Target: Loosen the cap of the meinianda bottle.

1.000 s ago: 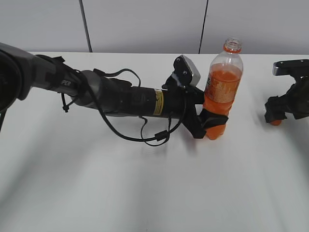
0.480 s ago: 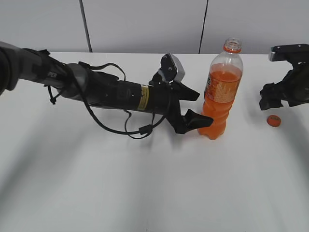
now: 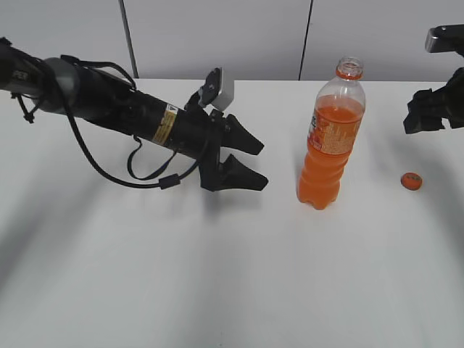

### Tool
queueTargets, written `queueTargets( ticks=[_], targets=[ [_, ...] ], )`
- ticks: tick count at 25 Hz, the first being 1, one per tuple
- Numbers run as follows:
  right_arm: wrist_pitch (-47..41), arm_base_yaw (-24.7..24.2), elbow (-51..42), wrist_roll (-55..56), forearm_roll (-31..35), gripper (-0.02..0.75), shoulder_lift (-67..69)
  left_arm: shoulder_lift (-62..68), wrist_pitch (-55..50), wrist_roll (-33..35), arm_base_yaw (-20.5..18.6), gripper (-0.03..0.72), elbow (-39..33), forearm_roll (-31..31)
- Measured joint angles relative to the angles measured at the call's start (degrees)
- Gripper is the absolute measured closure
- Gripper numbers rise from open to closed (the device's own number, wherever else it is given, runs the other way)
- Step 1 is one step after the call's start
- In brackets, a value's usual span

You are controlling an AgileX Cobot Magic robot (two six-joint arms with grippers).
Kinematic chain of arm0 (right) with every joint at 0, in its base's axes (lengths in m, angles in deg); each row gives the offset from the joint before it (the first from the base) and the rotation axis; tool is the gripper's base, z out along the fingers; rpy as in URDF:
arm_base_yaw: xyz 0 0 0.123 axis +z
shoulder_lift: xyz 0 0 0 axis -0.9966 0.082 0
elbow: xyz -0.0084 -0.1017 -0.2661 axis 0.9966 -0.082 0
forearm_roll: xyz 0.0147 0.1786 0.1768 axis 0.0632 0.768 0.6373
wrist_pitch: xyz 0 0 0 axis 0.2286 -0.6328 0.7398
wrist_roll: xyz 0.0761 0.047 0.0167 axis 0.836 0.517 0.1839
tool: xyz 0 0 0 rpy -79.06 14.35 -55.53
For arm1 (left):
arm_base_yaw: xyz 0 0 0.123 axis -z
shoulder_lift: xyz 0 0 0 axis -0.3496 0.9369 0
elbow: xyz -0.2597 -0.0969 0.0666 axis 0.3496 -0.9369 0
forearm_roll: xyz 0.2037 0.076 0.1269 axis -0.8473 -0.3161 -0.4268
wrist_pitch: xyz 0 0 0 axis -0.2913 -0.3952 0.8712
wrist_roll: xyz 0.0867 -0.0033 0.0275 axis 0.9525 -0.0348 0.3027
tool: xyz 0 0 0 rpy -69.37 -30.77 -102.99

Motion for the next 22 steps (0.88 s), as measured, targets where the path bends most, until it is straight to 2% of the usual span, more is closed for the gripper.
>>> queueTargets(
  ticks=[3, 9, 16, 22],
  targets=[
    [-0.5, 0.0, 0.0, 0.0, -0.3, 0.143, -1.9, -2.4, 0.2, -4.1, -1.4, 0.130, 0.0, -4.6],
    [-5.0, 0.0, 1.2, 0.0, -2.6, 0.143, -6.1, -9.8, -4.4, -12.9, -2.9, 0.137, 0.0, -5.1],
    [-9.2, 0.0, 4.3, -0.1, -6.1, 0.143, -11.2, -17.6, -23.6, -21.0, -3.1, 0.169, 0.0, -5.1],
    [-11.1, 0.0, 7.7, -0.1, -8.5, 0.143, -13.7, -20.7, -45.6, -22.0, -3.1, 0.175, 0.0, -5.1]
  ],
)
